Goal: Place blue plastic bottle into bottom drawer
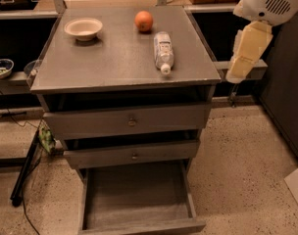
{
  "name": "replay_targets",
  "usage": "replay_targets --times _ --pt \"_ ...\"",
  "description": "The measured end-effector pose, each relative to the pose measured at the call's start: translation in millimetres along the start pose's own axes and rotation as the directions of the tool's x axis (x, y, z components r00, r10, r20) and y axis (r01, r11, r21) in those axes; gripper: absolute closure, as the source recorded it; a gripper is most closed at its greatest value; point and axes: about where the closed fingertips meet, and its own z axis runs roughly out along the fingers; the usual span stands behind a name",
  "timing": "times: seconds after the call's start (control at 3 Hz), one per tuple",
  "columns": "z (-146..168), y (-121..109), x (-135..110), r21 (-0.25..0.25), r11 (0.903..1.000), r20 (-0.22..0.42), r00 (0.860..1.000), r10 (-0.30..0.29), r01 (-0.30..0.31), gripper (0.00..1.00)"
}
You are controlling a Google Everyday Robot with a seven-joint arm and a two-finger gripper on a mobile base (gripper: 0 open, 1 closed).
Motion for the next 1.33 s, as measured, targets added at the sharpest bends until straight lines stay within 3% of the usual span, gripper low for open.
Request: replay_targets --times 0.33,0.67,1.0,1.33 --pt "0 0 0 0.0 1.0 0.0 1.0 0.0 0.0 0.0" --pt "16 -13 -14 -0.026 0.9993 0.068 0.997 0.027 -0.026 0.0" --pt "52 -43 -56 -0.08 0.9957 0.145 0.988 0.059 -0.047 0.0" --pt "52 -43 -56 -0.079 0.9958 0.146 0.988 0.059 -0.047 0.0"
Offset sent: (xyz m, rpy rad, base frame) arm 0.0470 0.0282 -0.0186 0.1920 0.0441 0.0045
